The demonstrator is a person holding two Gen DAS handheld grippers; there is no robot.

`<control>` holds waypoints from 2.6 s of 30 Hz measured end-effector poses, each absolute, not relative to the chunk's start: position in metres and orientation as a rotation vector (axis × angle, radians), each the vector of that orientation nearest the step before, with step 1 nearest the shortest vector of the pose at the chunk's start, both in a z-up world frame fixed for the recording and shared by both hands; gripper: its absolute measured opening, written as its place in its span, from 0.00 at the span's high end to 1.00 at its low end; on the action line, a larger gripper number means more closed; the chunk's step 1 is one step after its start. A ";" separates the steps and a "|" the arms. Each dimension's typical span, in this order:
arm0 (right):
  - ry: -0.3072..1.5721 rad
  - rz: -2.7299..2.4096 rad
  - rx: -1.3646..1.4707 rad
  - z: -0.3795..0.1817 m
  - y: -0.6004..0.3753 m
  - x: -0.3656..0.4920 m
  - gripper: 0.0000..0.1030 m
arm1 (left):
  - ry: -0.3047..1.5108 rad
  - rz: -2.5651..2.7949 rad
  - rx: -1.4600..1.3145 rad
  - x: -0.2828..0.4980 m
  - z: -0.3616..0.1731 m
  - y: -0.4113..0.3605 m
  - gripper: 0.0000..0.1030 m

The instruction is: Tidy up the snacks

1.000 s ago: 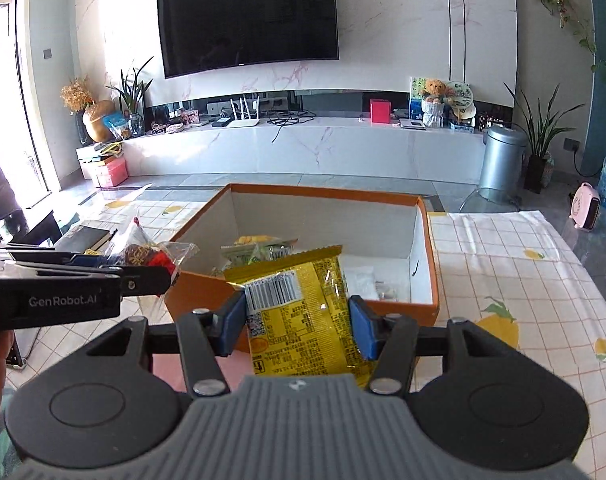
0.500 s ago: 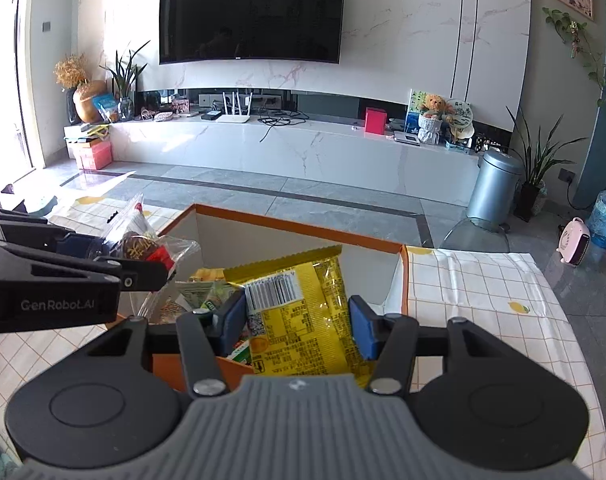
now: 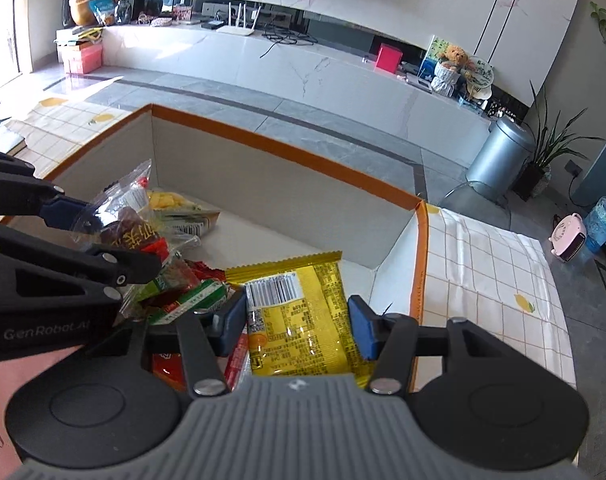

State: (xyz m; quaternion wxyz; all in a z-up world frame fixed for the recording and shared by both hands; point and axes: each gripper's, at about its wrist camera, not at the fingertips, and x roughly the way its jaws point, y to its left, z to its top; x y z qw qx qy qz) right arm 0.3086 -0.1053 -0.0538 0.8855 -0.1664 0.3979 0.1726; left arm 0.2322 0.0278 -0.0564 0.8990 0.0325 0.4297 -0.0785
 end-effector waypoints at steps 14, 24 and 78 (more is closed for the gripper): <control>1.000 0.398 -0.409 -0.086 -0.089 0.338 0.49 | 0.964 -0.162 0.148 0.255 -0.067 0.024 0.57; 1.002 0.401 -0.448 -0.079 -0.087 0.336 0.47 | 0.965 -0.152 0.174 0.256 -0.065 0.018 0.55; 0.473 0.288 -0.124 0.079 -0.160 0.121 0.04 | 0.379 0.086 0.123 0.066 0.064 0.014 0.06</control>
